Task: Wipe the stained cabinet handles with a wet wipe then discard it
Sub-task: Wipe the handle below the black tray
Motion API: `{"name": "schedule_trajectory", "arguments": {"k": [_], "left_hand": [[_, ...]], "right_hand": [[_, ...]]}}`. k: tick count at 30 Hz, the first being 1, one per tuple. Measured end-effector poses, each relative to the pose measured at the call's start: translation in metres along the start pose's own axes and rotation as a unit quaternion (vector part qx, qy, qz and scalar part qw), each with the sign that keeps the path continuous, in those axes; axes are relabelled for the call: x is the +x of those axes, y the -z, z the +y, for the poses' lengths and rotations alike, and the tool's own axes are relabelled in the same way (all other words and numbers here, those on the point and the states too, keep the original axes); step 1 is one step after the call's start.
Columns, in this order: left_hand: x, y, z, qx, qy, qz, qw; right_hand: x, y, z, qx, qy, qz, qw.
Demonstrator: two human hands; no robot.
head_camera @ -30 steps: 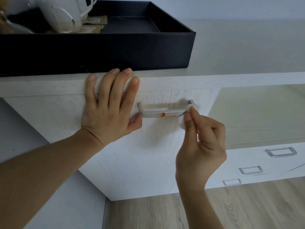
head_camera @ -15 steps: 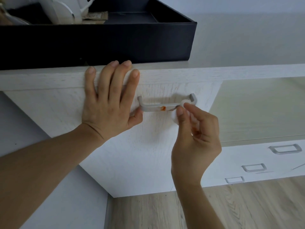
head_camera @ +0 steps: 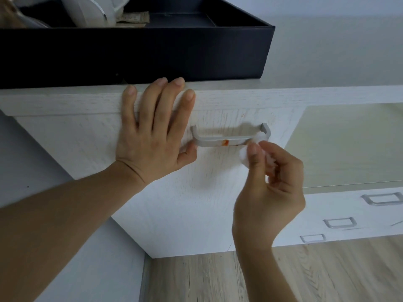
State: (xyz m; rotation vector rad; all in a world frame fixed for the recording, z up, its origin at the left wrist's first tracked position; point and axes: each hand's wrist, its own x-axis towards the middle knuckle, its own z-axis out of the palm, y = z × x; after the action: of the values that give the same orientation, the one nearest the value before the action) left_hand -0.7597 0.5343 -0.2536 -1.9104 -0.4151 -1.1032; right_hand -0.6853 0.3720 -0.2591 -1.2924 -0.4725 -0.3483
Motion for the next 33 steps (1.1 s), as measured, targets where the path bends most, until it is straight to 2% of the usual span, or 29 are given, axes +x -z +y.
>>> {"name": "schedule_trajectory", "arguments": {"k": [3, 6, 11, 14, 21, 29, 33], "left_hand": [[0.000, 0.000, -0.001, 0.003, -0.005, -0.004, 1.000], [0.000, -0.001, -0.001, 0.002, -0.003, -0.004, 1.000], [0.000, 0.000, -0.001, -0.005, 0.000, -0.006, 1.000], [-0.001, 0.000, -0.001, -0.007, -0.002, -0.004, 1.000], [-0.001, 0.000, -0.001, -0.002, -0.003, -0.005, 1.000], [0.000, 0.001, -0.001, 0.001, -0.007, -0.010, 1.000], [0.000, 0.001, -0.001, -0.004, -0.010, -0.008, 1.000]], "right_hand": [[-0.006, -0.007, 0.001, -0.016, 0.028, -0.039, 0.999], [-0.007, -0.008, 0.003, 0.007, -0.010, -0.004, 1.000], [-0.004, -0.005, 0.004, 0.013, -0.025, -0.001, 1.000], [-0.005, -0.004, 0.003, 0.001, -0.004, -0.039, 0.999], [-0.009, -0.007, -0.002, -0.001, 0.035, -0.042, 0.999], [-0.011, -0.011, -0.001, 0.019, 0.006, -0.017, 1.000], [-0.010, -0.007, -0.005, 0.001, 0.017, -0.046, 0.999]]}}
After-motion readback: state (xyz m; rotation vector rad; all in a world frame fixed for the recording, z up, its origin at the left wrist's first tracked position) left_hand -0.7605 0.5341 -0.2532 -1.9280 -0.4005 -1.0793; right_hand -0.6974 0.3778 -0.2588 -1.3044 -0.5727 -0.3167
